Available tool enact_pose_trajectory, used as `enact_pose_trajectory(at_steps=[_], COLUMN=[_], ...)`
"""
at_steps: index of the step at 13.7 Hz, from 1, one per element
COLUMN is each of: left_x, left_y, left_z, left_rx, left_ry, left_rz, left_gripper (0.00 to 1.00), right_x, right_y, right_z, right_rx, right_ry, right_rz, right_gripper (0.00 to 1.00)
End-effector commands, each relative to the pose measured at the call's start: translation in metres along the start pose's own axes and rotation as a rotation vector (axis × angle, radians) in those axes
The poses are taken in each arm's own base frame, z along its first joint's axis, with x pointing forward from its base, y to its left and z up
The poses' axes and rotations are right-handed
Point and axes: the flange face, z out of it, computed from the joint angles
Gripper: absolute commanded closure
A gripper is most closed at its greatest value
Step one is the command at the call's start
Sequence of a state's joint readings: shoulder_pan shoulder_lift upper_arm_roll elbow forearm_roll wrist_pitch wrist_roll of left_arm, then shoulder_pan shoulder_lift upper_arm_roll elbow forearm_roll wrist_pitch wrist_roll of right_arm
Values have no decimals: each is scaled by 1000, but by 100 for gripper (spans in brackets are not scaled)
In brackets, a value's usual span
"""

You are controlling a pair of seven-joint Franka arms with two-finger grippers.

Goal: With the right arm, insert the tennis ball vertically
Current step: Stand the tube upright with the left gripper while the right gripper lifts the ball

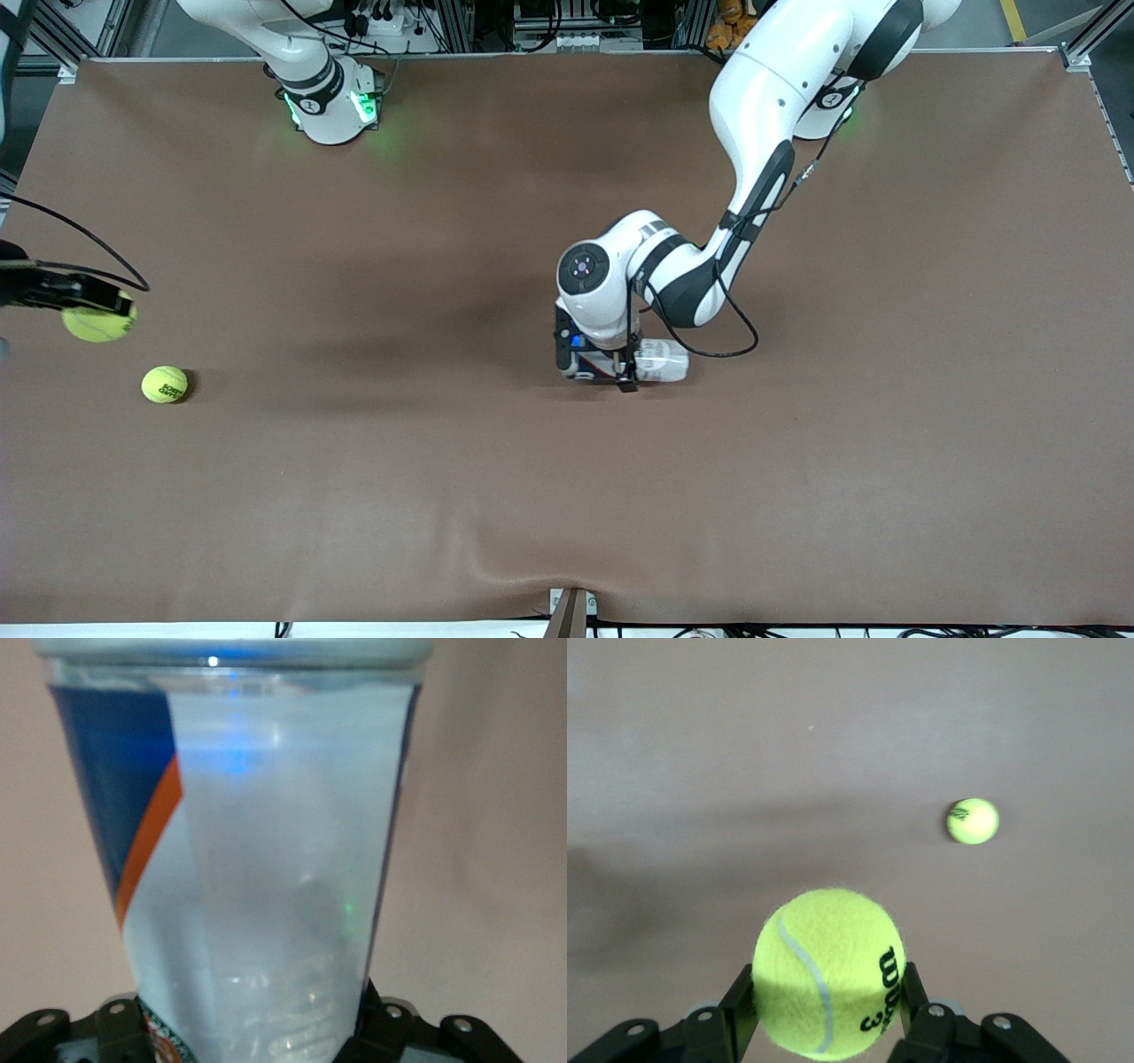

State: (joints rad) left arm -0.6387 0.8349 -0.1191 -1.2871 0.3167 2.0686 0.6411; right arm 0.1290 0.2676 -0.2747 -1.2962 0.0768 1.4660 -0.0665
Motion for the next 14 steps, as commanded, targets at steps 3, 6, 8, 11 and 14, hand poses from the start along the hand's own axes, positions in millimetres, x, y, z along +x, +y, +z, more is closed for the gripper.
enact_pose_trajectory(at_steps=[3,6,8,11,14], left_x=[32,50,56,61,72], left_y=[-10,-11,-11,-7,10], left_z=[-67,-75,-73,-66,-38], left_rx=[130,213,232,247,245], left_ry=[341,568,708,874,1026], left_rz=[-165,-310,-421,-512,-555], left_gripper=[22,22,22,22,23], right_x=[-14,-16,-16,-16,-15], right_y=[-3,-3,-2,-3,-7], right_z=[-18,-18,-17,-17,-16], right_rx=[-34,-33,-33,-33,-32], right_ry=[4,-3,-4,-6,-5], right_rz=[3,1,1,3,-2], right_gripper=[100,100,100,100,100])
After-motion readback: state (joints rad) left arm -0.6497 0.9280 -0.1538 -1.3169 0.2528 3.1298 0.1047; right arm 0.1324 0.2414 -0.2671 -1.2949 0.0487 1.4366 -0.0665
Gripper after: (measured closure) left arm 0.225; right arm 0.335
